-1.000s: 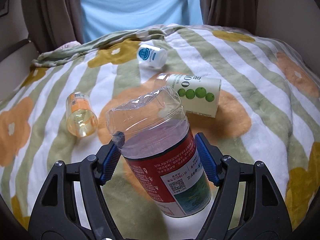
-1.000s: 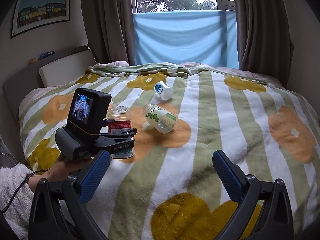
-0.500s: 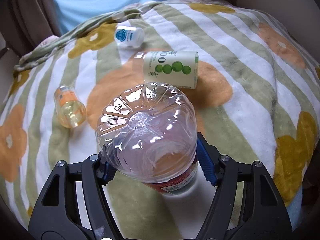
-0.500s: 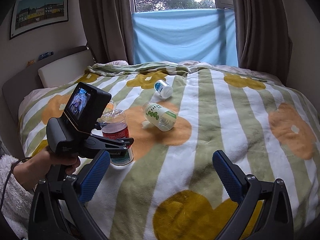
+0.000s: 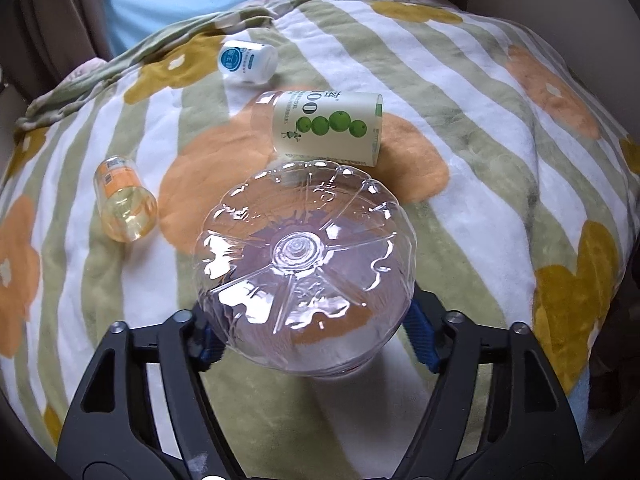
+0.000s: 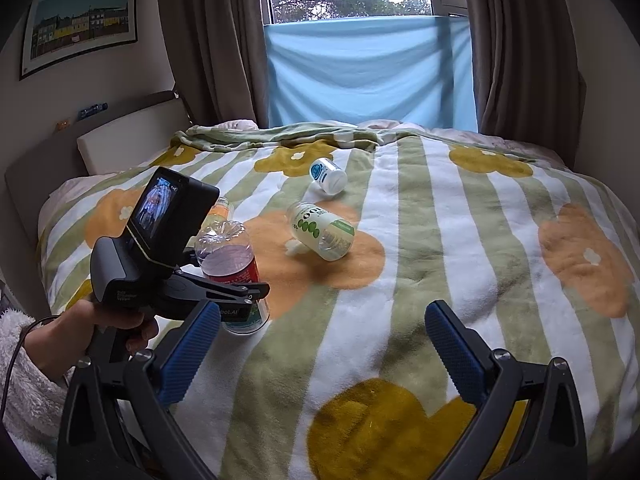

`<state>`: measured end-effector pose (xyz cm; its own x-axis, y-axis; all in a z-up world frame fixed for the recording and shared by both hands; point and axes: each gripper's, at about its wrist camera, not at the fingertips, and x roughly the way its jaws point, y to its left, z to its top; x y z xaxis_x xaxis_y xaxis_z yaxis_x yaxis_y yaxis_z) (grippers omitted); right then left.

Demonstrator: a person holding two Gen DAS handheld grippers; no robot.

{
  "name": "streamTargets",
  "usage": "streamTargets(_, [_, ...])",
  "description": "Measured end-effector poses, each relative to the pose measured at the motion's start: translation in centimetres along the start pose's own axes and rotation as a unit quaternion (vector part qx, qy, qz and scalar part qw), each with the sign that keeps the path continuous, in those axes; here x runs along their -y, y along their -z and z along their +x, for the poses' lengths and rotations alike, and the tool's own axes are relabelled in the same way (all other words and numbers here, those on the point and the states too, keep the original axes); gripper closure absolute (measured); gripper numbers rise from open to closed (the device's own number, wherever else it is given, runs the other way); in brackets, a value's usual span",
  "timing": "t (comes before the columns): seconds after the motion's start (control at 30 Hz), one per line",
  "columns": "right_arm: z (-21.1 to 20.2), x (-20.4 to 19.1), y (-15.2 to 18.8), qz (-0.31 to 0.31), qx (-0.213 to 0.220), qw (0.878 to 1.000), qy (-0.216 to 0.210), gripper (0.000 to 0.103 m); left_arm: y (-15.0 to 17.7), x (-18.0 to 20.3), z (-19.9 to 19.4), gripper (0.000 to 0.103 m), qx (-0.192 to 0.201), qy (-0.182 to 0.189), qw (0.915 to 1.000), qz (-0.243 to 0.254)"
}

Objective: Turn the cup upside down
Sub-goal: 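Rotate the bottle with the left tool so its cap points down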

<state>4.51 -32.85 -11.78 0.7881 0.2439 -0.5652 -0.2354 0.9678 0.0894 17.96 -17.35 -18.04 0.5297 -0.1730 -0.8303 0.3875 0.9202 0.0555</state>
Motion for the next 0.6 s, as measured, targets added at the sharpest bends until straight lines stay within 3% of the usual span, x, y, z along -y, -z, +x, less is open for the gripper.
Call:
streamTargets(0.07, [0.0,0.0,0.0,0.0,0.0,1.0,0.001,0.0,0.0,-0.1,-0.4,0.001,0.01,-0.002,0.9999,-0.006])
streamTargets(0.6, [0.9,-1.3,-0.4,-0.007,-0.007,1.0,-0.004,0.0,0.0,-1.2,-2.1,0.0,0.02,0.01,0.9997,-0.011])
